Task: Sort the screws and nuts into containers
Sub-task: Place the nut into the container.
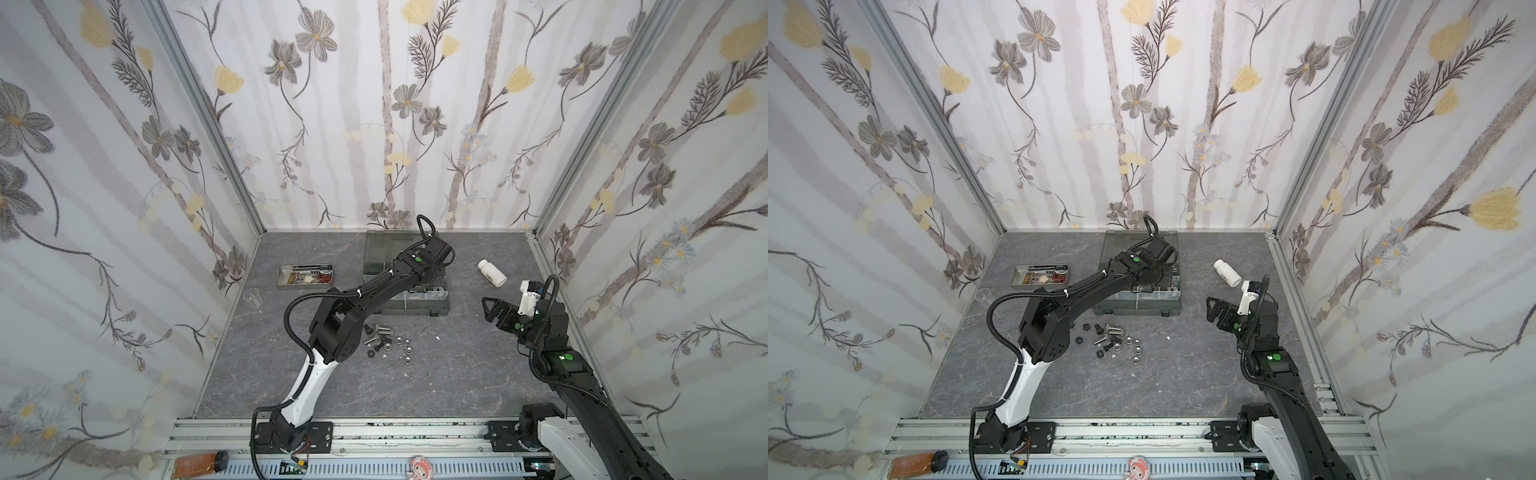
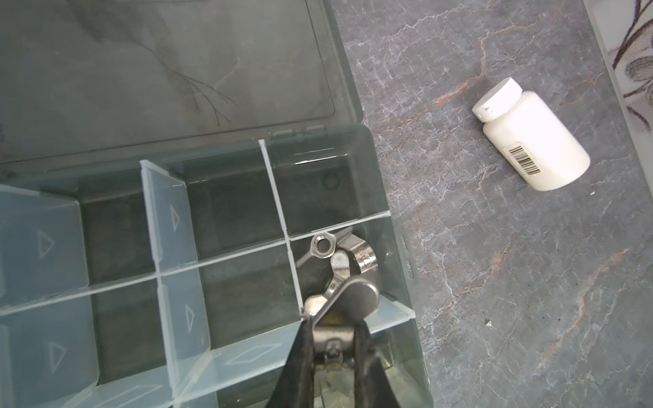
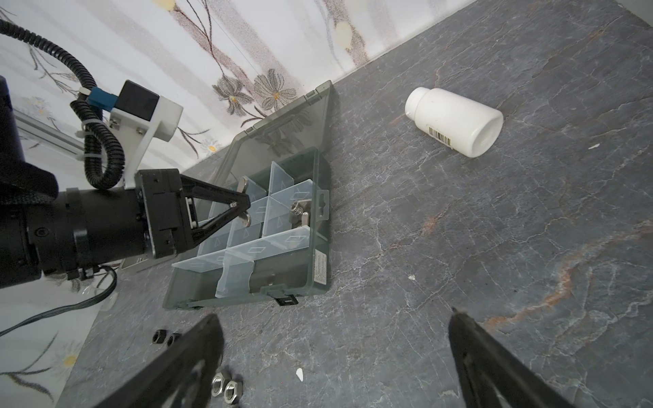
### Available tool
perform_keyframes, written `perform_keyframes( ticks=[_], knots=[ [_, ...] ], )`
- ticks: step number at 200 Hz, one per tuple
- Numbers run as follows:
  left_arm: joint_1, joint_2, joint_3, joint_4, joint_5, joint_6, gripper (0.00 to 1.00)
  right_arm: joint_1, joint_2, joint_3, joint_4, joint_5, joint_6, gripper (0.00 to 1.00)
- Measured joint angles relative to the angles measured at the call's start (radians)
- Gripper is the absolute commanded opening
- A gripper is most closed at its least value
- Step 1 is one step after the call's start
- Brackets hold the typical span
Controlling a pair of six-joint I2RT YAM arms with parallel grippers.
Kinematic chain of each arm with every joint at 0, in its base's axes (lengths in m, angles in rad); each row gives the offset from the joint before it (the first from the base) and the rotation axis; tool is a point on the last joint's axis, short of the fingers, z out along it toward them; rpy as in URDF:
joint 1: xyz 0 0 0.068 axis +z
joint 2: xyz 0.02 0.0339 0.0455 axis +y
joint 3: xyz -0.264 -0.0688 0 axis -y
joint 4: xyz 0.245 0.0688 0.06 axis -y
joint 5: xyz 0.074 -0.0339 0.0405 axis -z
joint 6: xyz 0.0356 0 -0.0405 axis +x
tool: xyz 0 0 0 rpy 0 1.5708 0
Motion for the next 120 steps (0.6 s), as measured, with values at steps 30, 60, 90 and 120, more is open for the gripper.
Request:
perform_keyframes(
  ticks=[30, 60, 90, 120],
  knots=[
    [0.005, 0.056, 0.06, -0.014, 0.023, 0.004, 0.1, 0.012, -0.009, 0.0, 0.0, 0.0, 0.0, 1.0],
    [0.006, 0.091, 0.076, -0.017, 0.041, 0.005, 0.11, 0.021, -0.015, 0.0, 0.0, 0.008, -0.003, 1.0],
    [0.013, 0.116, 0.078, -0.018, 0.049, 0.005, 0.2, 0.03, -0.011, 0.0, 0.0, 0.008, -0.005, 1.0],
    [0.019, 0.131, 0.08, -0.011, 0.058, 0.004, 0.33, 0.039, -0.007, 0.001, 0.0, 0.008, -0.01, 1.0]
  ],
)
